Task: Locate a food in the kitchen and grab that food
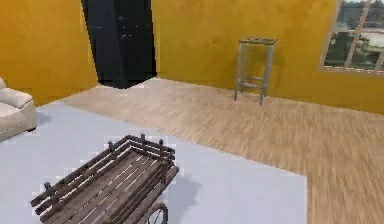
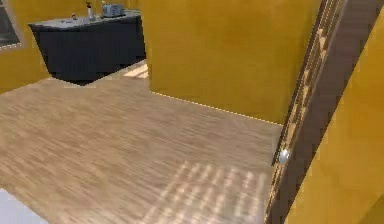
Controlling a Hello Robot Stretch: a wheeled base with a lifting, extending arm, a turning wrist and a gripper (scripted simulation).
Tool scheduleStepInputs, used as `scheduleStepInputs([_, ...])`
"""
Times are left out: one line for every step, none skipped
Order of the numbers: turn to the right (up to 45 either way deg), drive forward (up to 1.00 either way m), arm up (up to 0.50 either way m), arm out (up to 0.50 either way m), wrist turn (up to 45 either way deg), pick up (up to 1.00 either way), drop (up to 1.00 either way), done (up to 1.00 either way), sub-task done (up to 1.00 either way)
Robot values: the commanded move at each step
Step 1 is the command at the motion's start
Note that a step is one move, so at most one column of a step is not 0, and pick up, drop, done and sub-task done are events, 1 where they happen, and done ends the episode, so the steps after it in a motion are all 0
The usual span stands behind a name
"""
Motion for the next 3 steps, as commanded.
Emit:
scheduleStepInputs([0.0,0.20,0.00,0.00,0.0,0.00,0.00,0.00,0.00])
scheduleStepInputs([45.0,0.00,0.00,0.00,0.0,0.00,0.00,0.00,0.00])
scheduleStepInputs([24.0,0.00,0.00,0.00,0.0,0.00,0.00,0.00,0.00])
